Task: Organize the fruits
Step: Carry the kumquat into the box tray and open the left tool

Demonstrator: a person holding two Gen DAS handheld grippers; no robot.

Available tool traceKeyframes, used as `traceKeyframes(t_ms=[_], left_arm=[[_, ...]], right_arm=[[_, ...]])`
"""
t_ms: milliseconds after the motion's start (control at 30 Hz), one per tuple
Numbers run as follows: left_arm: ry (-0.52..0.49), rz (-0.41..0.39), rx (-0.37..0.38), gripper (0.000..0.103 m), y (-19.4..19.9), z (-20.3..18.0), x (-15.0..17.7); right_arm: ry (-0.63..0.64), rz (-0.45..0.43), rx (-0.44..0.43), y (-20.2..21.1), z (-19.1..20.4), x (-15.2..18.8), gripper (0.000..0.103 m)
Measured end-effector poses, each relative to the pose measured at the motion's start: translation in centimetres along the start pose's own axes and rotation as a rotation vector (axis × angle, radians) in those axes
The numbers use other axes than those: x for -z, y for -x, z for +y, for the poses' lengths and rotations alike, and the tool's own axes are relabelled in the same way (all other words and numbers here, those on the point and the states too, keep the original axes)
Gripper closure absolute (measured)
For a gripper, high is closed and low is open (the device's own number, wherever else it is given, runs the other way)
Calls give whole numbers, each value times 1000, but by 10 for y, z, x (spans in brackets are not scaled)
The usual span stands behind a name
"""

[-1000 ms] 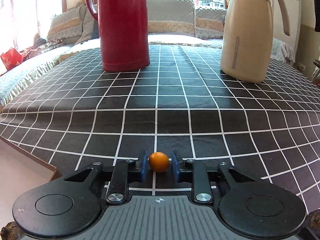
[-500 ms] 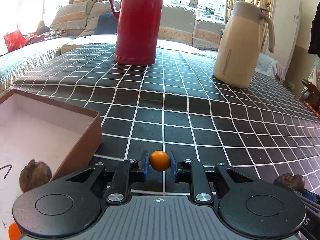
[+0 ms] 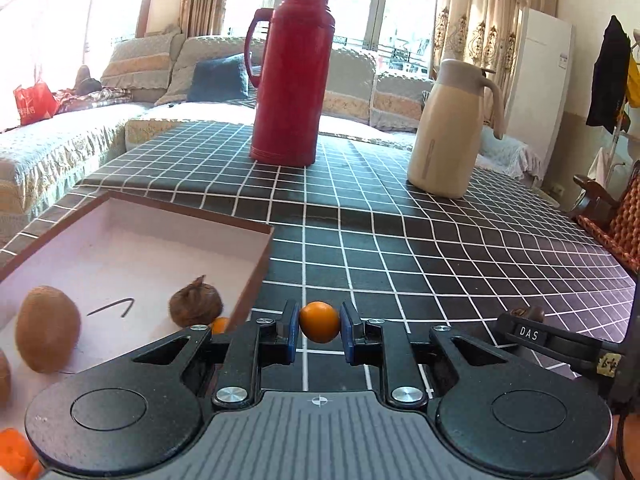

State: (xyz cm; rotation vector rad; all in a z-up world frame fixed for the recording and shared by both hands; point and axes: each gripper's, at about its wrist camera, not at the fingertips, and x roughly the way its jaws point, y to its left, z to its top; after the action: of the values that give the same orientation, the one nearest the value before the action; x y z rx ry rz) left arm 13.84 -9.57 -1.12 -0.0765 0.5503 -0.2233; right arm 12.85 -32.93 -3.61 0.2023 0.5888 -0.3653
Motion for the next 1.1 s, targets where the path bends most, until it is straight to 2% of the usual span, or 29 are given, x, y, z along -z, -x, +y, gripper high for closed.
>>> traceKeyframes(t_ms=[367, 633, 733, 867, 1000, 1100], left_arm=[[-20, -41, -100, 81, 56, 69, 5], [50, -10, -208, 81, 53, 117, 22], [94, 55, -200, 81, 42, 132, 24], [85, 100, -217, 81, 31, 139, 29], [124, 121, -212, 81, 29, 148, 31], [124, 122, -215, 81, 34, 150, 32]], right_arm=[[60, -35, -63, 23, 29, 0, 65], [112, -57, -147, 39, 60, 3, 65], [116, -68, -198, 48, 73, 1, 65], [137, -87, -283, 62, 92, 0, 65], [155, -82, -410, 73, 117, 2, 65], [198, -81, -474, 81, 137, 6, 65]])
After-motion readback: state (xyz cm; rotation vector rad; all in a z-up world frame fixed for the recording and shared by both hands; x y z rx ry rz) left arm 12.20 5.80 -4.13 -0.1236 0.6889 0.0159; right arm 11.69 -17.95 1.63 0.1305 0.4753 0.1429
